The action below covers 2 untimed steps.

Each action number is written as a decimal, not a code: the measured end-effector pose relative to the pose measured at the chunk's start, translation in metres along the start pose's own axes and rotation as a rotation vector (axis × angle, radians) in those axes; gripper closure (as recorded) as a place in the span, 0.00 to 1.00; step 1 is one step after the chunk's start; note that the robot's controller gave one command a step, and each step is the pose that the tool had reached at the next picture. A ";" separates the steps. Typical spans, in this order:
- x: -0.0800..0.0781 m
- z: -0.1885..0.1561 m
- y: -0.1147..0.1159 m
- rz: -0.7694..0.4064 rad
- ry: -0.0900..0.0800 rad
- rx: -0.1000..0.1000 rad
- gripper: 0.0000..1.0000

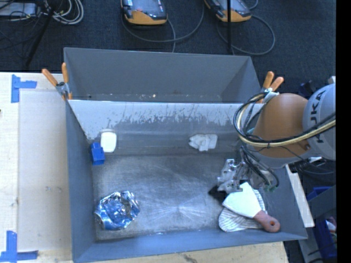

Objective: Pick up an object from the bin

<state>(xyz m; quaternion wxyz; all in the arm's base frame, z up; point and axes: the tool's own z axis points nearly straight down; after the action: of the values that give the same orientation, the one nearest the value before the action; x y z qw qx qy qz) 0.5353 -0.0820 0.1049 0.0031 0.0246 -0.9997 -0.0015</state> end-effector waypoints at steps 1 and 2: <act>0.000 -0.020 0.000 -0.001 -0.003 0.001 1.00; -0.002 -0.033 0.000 -0.001 -0.010 0.003 1.00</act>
Offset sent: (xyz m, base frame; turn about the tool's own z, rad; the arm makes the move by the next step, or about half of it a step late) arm 0.0000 0.0001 0.0253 0.0000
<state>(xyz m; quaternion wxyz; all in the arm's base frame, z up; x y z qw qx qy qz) 0.5378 -0.0822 0.1381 -0.0017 0.0253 -0.9997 -0.0003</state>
